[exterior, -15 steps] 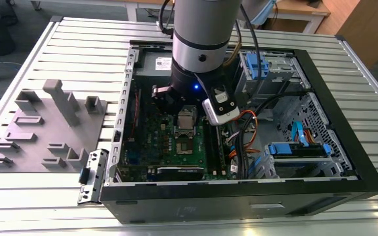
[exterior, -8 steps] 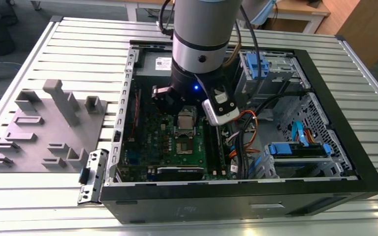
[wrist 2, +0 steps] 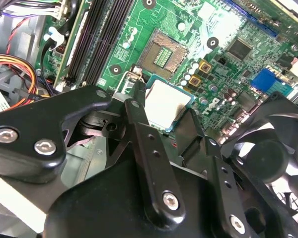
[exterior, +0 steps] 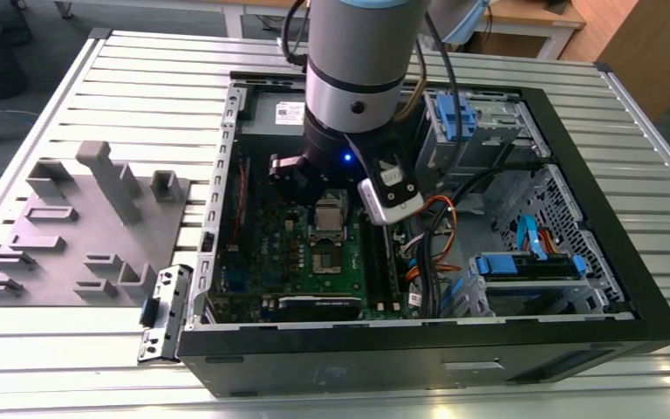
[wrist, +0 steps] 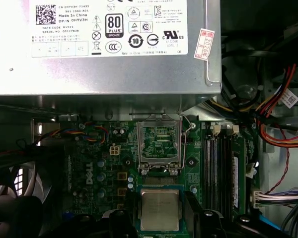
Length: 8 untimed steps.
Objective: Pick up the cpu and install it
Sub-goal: 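Place the cpu into insertion slot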
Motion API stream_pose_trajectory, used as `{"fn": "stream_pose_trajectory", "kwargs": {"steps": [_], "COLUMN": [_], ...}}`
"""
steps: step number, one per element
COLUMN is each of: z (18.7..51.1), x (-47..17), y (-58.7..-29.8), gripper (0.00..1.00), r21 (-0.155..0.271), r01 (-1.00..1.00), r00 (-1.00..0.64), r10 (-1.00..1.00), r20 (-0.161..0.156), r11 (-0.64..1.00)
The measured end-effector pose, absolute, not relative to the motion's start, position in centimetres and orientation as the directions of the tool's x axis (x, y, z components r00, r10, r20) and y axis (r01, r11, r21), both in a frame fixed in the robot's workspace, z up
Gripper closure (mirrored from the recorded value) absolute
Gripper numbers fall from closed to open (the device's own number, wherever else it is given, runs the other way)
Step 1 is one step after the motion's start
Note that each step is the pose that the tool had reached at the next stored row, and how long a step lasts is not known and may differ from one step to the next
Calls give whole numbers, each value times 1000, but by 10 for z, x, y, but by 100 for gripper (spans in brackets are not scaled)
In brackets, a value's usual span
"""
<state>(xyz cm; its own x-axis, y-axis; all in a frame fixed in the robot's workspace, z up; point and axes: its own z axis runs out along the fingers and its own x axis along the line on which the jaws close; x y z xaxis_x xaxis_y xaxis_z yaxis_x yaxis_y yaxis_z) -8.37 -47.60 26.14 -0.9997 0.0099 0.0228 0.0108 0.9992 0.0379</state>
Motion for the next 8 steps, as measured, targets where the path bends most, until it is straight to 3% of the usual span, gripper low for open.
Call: {"fn": "stream_pose_trajectory", "kwargs": {"steps": [8], "z": [259], "x": [-84], "y": [-476], "gripper": [53], "r21": [38], "r01": [11], "r00": [-1000], "r10": [10], "r20": [23], "r11": [999]}}
